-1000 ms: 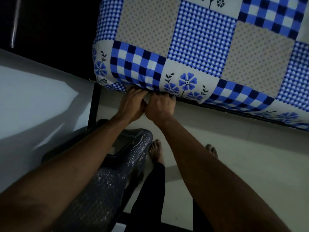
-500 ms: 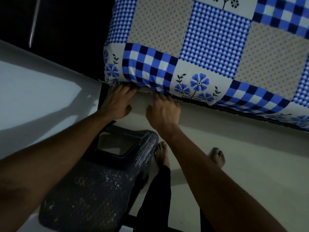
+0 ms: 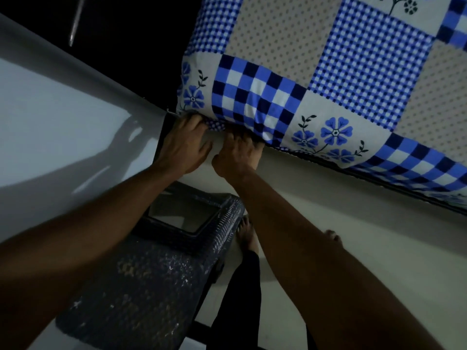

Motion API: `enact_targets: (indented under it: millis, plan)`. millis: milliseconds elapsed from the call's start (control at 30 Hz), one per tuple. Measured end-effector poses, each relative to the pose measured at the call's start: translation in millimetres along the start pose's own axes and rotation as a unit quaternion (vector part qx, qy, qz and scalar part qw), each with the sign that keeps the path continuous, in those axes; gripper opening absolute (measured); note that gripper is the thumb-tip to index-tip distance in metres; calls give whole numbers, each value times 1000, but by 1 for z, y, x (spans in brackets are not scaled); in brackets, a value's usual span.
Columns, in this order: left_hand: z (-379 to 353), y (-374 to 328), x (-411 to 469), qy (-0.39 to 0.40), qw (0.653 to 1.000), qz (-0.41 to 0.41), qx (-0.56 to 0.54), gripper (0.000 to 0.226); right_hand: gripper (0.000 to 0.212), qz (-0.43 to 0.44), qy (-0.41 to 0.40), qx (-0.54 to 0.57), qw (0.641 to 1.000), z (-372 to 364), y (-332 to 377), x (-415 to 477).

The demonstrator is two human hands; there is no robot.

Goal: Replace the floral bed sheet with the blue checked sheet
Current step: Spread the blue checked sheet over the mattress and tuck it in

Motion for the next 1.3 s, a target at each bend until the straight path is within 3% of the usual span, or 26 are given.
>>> enact_targets:
  millis: [67,200,300,433,500,533,600,667,733,833,933,1000,1067,1133,1167,1300]
  plan:
    - [4,5,9,4,1000,-6,-9,29,75,-7,-8,21,1000,4,7,2]
    - [11,16,14,46,996,-60,-50,33,43,0,-47,97,994,17,7,-5]
    - [14,25,21,86,992,-96,13,35,58,62,-116,66,989,7,10,-18]
    - [24,34,48,157,986,48,-27,36,68,134,-105,17,985,-4,23,-7]
    - [20,30,43,183,981,54,-38,19,59,111,-105,15,988,4,27,2]
    - [16,28,36,192,979,47,-40,23,54,99,-104,11,990,9,30,6]
    - [7,26,19,177,982,41,-57,42,48,81,-83,3,993,15,38,12]
    - [9,22,10,95,991,41,-90,45,48,63,-53,12,997,18,42,17]
    - [7,18,8,77,992,50,-83,43,53,51,-22,27,998,16,40,21]
    - [1,23,14,122,991,42,-40,36,62,66,17,39,997,12,37,19]
    - [9,29,30,153,983,37,-93,28,63,93,31,57,994,18,34,13]
    - [12,36,36,164,982,51,-80,34,62,127,20,80,989,27,33,7]
    - [13,37,31,154,987,26,-25,26,55,160,-7,88,983,35,32,-6]
    - [8,44,24,167,984,13,59,48,46,185,-39,90,978,39,32,-20]
    - [7,49,22,187,981,23,52,55,44,191,-48,94,976,39,31,-25]
    - [15,44,30,158,983,68,-56,24,50,175,-39,74,981,32,25,-18]
Point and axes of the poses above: each hand's wrist, its own x-axis towards the middle knuckle, its own z-axis out of the back of the hand, y = z × x, the point moved 7 cm from there along x, towards the middle knuckle, and after that the axes turned 14 degrees about y, right-handed, at the moved point
